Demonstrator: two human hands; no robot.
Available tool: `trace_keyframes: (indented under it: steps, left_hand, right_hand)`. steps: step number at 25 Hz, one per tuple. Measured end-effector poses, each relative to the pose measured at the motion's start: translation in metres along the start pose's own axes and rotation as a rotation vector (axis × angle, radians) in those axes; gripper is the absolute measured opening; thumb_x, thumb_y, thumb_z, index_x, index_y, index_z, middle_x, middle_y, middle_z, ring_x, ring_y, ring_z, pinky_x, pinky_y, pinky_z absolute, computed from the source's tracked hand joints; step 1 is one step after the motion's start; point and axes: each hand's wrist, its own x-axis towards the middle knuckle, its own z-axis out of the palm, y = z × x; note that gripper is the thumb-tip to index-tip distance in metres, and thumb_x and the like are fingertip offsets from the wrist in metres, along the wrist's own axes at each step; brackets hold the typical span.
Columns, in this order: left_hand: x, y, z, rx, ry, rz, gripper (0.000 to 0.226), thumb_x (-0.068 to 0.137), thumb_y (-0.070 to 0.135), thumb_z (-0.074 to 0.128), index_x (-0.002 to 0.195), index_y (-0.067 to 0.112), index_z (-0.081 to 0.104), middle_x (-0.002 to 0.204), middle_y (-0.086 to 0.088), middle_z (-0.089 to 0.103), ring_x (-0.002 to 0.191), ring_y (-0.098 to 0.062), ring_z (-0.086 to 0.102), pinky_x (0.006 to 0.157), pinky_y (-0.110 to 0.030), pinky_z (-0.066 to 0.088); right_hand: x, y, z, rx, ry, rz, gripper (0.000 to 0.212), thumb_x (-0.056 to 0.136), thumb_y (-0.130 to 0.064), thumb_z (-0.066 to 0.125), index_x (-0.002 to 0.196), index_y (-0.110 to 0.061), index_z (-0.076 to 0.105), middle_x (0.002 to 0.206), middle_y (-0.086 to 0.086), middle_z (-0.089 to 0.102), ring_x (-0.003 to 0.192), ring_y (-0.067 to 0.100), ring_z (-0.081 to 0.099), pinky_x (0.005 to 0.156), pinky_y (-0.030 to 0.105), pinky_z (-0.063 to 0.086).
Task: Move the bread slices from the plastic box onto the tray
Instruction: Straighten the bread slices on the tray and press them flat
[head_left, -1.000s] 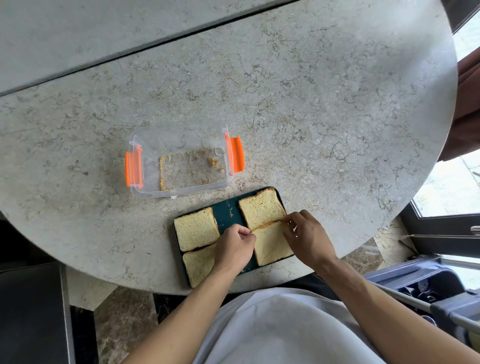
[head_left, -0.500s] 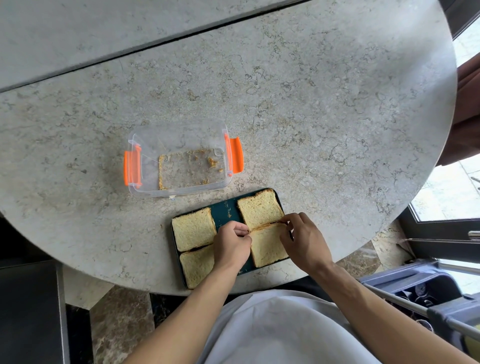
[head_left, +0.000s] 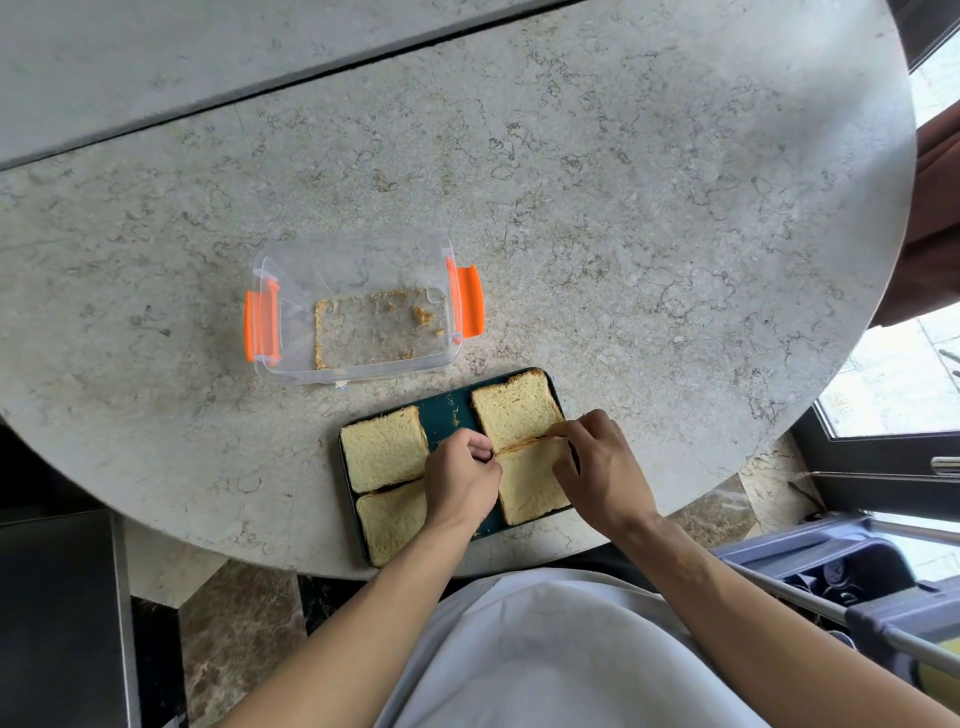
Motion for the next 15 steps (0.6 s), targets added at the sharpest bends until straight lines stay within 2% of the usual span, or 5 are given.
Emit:
trace_keyframes:
  steps: [4,6,10,12,15]
  left_hand:
    - [-0.004,0.003,-0.001,-0.084,0.021,-0.045,0.008,0.085,0.023,0.076,0.090,0.018,0.073,0.083,0.009,0.071,0.077,-0.009,0.067,0.061,-0.021,0.046]
    - [0.000,0.005,0.000,-0.146,0.044,-0.102,0.004,0.084,0.019,0.077,0.087,0.018,0.074,0.080,0.008,0.071,0.075,-0.010,0.067,0.060,-0.021,0.046]
    - [0.002,0.007,-0.001,-0.301,0.042,-0.199,0.018,0.079,0.004,0.076,0.088,0.019,0.072,0.086,-0.001,0.075,0.081,-0.014,0.070,0.069,-0.025,0.054]
    - [0.001,0.004,-0.002,-0.341,0.032,-0.203,0.023,0.078,-0.003,0.074,0.086,0.018,0.071,0.085,-0.004,0.076,0.083,-0.017,0.072,0.070,-0.027,0.055]
    - [0.000,0.002,-0.002,-0.308,0.038,-0.178,0.024,0.078,-0.003,0.072,0.089,0.017,0.071,0.086,-0.001,0.074,0.083,-0.016,0.071,0.065,-0.023,0.050]
  right_hand:
    - [-0.003,-0.009,0.004,-0.084,-0.013,-0.105,0.040,0.086,-0.011,0.064,0.125,-0.017,0.069,0.115,0.011,0.057,0.106,0.032,0.051,0.091,0.039,0.049]
    - [-0.003,-0.014,0.007,-0.116,-0.024,-0.120,0.039,0.086,-0.012,0.064,0.124,-0.016,0.070,0.114,0.012,0.058,0.105,0.033,0.052,0.093,0.042,0.049]
    - [-0.001,-0.015,0.006,-0.147,-0.027,-0.118,0.037,0.087,-0.015,0.062,0.123,-0.016,0.070,0.115,0.011,0.058,0.108,0.033,0.051,0.095,0.044,0.047]
    - [-0.002,-0.016,0.007,-0.166,-0.031,-0.115,0.037,0.087,-0.016,0.062,0.124,-0.016,0.070,0.116,0.011,0.058,0.110,0.033,0.051,0.096,0.044,0.047]
    - [-0.004,-0.018,0.008,-0.188,-0.018,-0.107,0.039,0.086,-0.015,0.061,0.125,-0.013,0.068,0.116,0.011,0.059,0.108,0.033,0.053,0.095,0.043,0.046]
